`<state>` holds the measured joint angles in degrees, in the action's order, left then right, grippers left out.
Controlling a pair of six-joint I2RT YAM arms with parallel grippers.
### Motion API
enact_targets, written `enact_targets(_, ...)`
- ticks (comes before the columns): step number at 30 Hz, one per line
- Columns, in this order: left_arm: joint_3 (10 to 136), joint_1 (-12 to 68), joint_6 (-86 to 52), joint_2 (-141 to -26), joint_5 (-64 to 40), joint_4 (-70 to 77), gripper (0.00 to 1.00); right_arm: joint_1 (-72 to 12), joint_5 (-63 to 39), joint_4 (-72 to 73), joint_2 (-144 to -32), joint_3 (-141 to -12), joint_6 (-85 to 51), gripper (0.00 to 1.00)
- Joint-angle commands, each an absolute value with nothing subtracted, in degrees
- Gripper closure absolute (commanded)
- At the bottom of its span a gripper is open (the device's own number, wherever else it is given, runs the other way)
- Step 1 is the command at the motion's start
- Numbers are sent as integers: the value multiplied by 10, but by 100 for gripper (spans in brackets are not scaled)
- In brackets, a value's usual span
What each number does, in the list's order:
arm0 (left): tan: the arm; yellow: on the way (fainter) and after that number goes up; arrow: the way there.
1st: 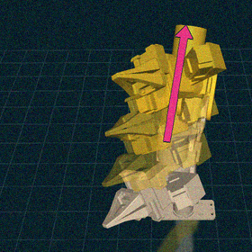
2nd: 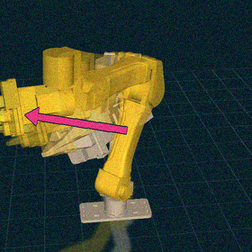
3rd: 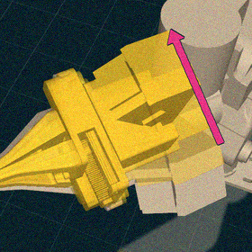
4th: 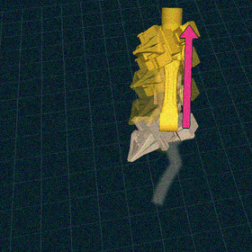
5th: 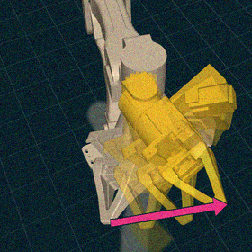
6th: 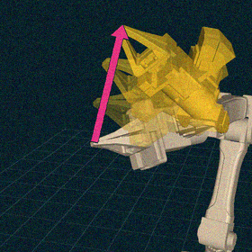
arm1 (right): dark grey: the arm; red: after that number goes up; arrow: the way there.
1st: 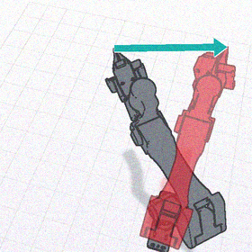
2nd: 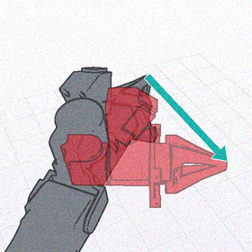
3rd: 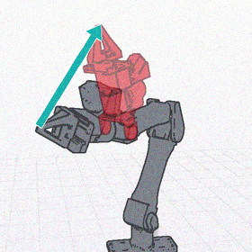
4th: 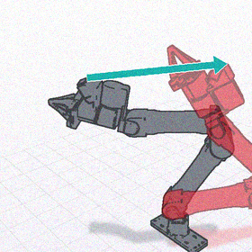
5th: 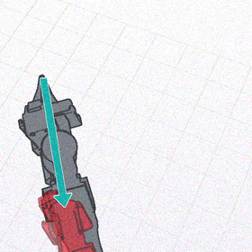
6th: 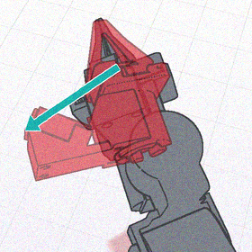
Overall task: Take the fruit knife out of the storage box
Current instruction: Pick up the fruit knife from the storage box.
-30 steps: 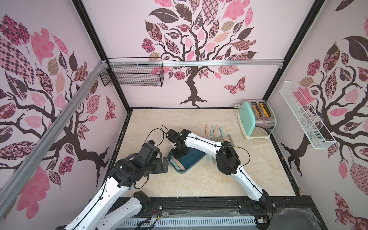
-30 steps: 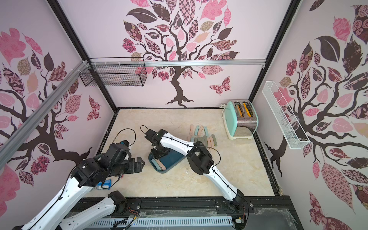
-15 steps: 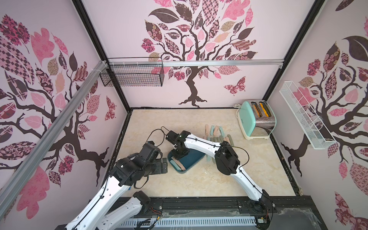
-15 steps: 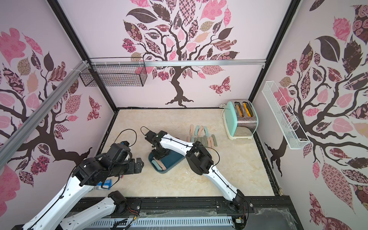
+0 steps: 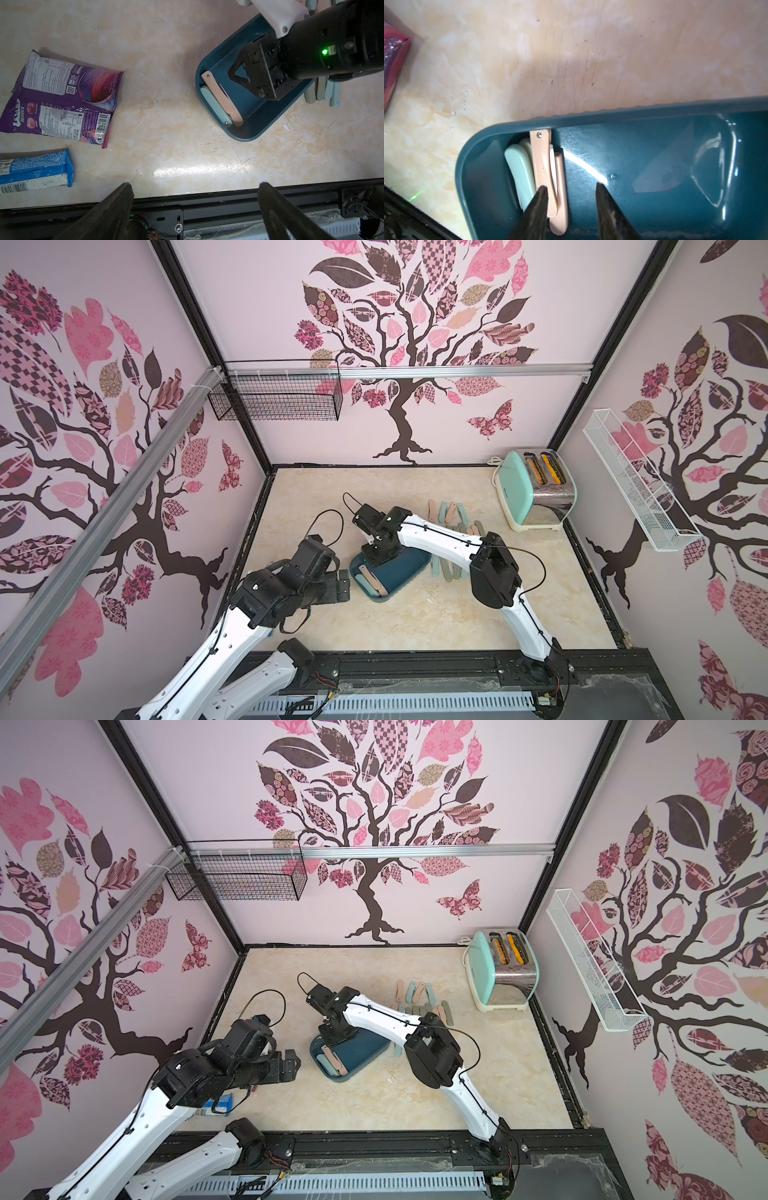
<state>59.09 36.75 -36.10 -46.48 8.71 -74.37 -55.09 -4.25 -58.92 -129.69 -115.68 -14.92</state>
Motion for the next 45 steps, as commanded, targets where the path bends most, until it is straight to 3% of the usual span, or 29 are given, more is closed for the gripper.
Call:
enact_targets(1,584,366,-367,-458,84,-737,2,-560,-77,-582,-1308,-1158,-140,58)
enact_targets(15,576,366,-367,-465,75,-734,2,-564,-102,-606,-1363,-1183,-132,59)
enact_targets(26,573,366,-367,-469,73,-725,2,-558,-13,-618,-1350,-1173,-141,85)
enact_targets(45,596,366,-335,-561,21,-630,2,-479,-4,-628,-1298,-1152,-127,91)
